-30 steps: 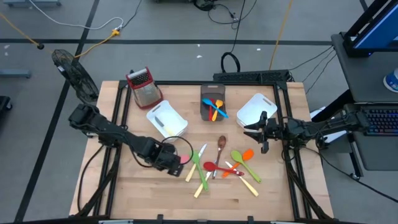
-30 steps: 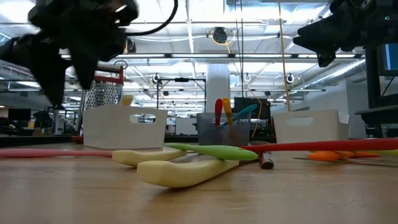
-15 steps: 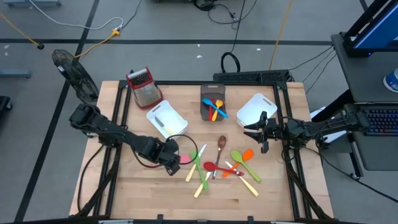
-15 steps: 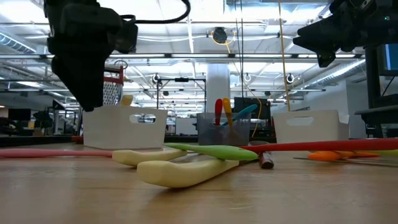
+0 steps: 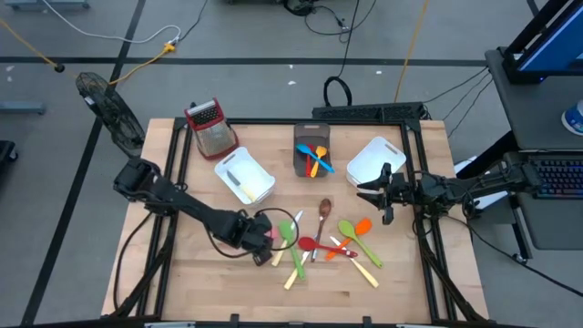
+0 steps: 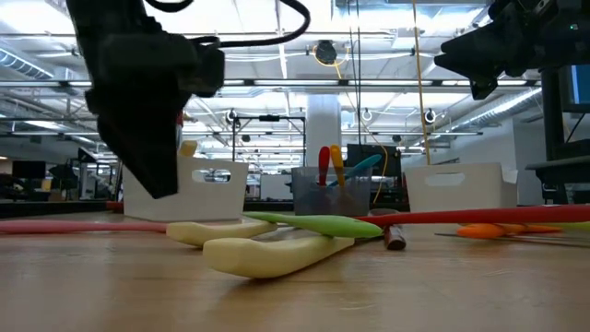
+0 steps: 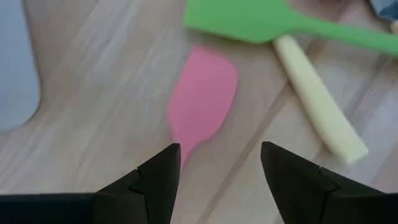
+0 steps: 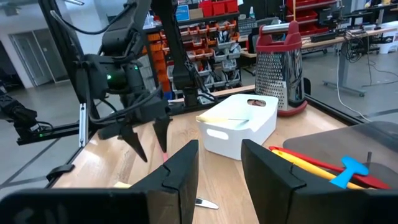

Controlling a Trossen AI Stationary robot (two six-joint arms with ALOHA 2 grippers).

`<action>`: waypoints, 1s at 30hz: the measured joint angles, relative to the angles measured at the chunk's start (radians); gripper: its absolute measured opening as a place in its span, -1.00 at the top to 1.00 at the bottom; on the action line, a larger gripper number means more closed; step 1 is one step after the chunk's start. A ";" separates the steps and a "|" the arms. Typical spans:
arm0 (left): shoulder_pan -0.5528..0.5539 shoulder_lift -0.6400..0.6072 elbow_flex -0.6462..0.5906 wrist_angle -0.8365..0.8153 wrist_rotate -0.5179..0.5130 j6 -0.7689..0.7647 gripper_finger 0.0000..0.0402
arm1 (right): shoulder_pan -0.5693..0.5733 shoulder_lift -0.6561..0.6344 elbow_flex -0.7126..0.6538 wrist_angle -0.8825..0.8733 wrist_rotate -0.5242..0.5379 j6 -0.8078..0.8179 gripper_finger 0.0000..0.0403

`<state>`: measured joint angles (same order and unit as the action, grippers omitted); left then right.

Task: Pick & Place Kitchen Items
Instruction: Put the pink spatula into the black bin

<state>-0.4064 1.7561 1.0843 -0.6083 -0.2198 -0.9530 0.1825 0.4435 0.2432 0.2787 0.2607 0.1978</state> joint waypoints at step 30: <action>0.079 0.069 0.000 0.085 -0.031 0.267 -0.14 | 0.000 0.000 0.000 0.000 0.000 0.000 0.43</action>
<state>-0.3272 1.8247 1.0847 -0.5229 -0.2505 -0.6861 0.1825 0.4435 0.2432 0.2783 0.2607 0.1975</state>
